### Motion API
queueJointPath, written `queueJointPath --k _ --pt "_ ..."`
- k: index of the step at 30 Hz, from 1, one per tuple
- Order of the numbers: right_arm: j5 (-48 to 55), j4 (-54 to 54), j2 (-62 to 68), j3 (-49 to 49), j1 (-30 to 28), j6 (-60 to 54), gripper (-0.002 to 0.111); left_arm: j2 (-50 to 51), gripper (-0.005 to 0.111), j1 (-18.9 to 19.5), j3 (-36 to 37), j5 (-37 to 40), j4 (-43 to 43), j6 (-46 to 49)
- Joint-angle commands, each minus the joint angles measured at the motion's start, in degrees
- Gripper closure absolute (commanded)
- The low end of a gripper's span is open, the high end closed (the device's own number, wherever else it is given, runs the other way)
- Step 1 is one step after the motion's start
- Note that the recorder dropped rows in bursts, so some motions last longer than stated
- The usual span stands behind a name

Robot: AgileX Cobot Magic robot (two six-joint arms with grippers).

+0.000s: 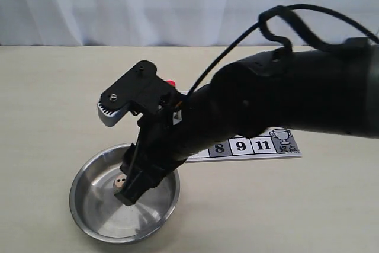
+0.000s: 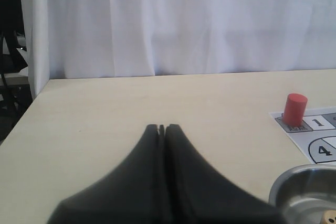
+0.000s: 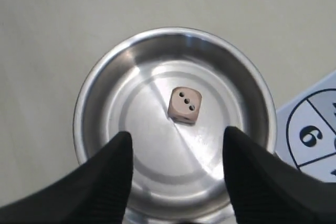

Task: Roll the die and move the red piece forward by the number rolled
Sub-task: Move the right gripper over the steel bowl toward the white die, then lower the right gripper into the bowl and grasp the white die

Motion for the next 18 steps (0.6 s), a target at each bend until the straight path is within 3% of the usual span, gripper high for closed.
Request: queueJointPath --k 1,7,11,18 --pt "2.2 -0.35 5.66 -5.22 0.2 1.69 0.058 -0.13 0.107 -0.09 0.18 -0.59 -0.1 0.02" --pt "2.03 -0.35 12.15 -9.53 0.2 3.92 0.057 -0.13 0.107 -0.09 0.18 -0.59 -0.1 0.02" --pt "2.0 -0.35 16.95 -11.99 0.2 6.46 0.044 -0.13 0.107 -0.09 0.18 -0.59 -0.1 0.02" --pt "-4.6 -0.21 21.66 -12.25 0.72 5.8 0.045 -0.13 0.107 -0.09 0.18 -0.59 -0.1 0.02"
